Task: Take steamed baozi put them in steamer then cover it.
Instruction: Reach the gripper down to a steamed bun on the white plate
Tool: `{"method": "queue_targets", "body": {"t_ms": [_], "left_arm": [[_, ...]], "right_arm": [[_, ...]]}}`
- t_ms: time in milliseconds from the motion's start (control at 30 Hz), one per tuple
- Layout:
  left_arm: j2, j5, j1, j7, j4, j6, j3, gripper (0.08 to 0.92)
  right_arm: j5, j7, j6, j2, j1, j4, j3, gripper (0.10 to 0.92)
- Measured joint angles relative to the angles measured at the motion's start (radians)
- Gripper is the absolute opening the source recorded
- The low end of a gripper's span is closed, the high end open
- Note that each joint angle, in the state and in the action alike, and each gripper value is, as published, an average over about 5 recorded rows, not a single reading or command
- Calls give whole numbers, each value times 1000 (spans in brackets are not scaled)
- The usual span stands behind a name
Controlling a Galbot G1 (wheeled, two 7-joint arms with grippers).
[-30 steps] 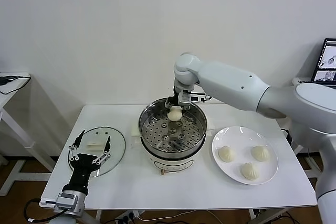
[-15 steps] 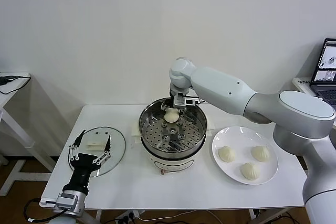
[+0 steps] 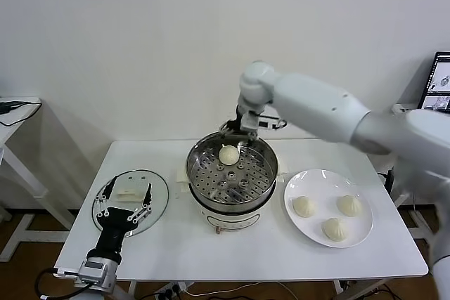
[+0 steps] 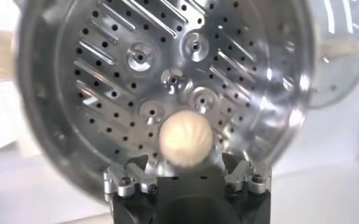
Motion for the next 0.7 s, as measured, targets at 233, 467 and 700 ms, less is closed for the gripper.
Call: {"method": "queue_targets", "body": {"t_ms": [233, 467, 700], "left_arm": [[1, 15, 12, -1, -10, -3, 6, 823], [8, 25, 21, -1, -10, -7, 7, 823], [5, 30, 18, -2, -9, -8, 12, 823]], "right_arm": [[254, -18, -285, -230, 95, 189, -102, 823], [376, -31, -518, -422, 102, 303, -145, 823], [390, -26, -629, -522, 3, 327, -119, 823]]}}
